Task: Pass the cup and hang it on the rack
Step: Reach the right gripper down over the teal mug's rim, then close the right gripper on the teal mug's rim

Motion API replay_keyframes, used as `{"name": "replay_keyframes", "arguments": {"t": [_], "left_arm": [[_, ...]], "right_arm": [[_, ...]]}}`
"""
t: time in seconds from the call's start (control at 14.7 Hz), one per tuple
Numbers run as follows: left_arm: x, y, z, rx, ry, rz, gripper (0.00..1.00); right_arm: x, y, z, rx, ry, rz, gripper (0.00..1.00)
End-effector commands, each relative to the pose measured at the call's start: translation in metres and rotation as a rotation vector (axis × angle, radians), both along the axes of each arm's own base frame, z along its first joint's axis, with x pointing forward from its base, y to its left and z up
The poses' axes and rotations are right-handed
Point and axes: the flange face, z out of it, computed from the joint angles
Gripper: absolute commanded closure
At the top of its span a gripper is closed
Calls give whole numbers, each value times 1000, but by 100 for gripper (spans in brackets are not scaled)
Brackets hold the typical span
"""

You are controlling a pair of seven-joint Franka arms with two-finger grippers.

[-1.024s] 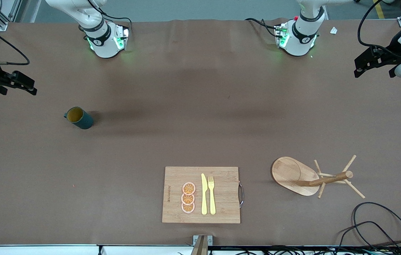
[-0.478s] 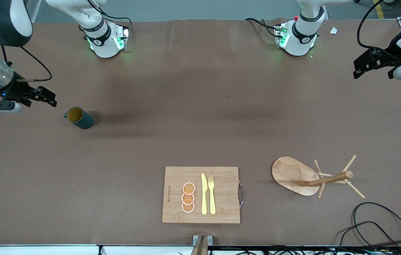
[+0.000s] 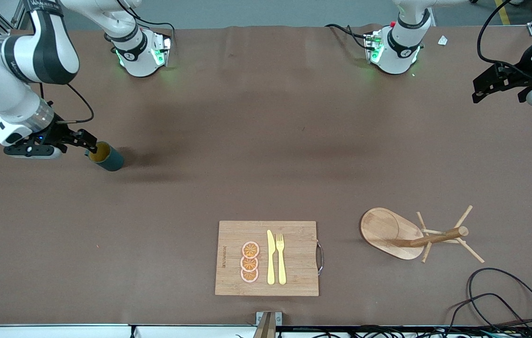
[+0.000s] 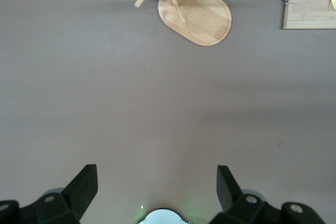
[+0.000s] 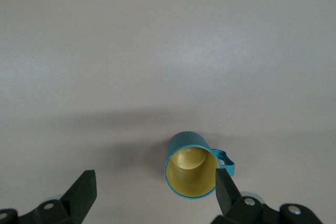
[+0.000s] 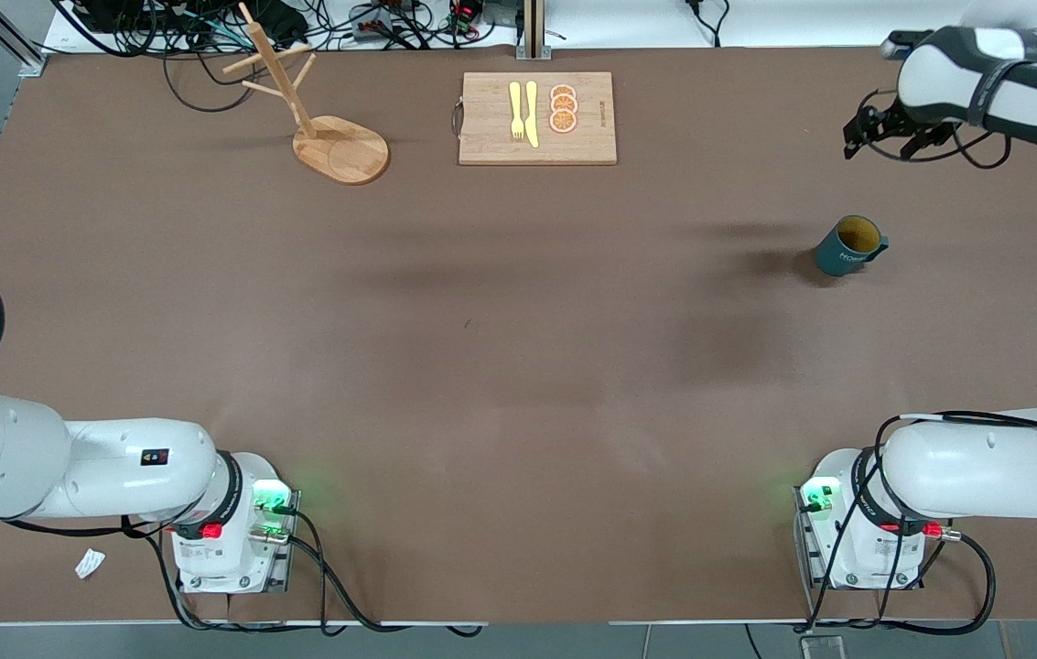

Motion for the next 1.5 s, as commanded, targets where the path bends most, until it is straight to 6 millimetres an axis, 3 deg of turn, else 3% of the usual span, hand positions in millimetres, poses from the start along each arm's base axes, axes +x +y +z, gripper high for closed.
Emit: {"name": "replay_keyframes", "arguments": {"t": [0.0,0.34,0.61,1.23,1.43], "left_arm": [[-4,-3,3,5,11,-10,0],[-4,-2,4,5,14,-11,0],[-3,-3,5,6,9,-15,0],[3,-2,-3,3,23,-22,0],[2,-2,-4,8,27,-20,0]], "right_arm": [[-5,0,-20,9,28,-16,0],[-6,-10,-68,34,77,-73,0],[-21,-5,-110,22,39,-69,0],[-30,0,-124,21,65,-59,0],[-31,4,-138,17,68,-56,0]]}}
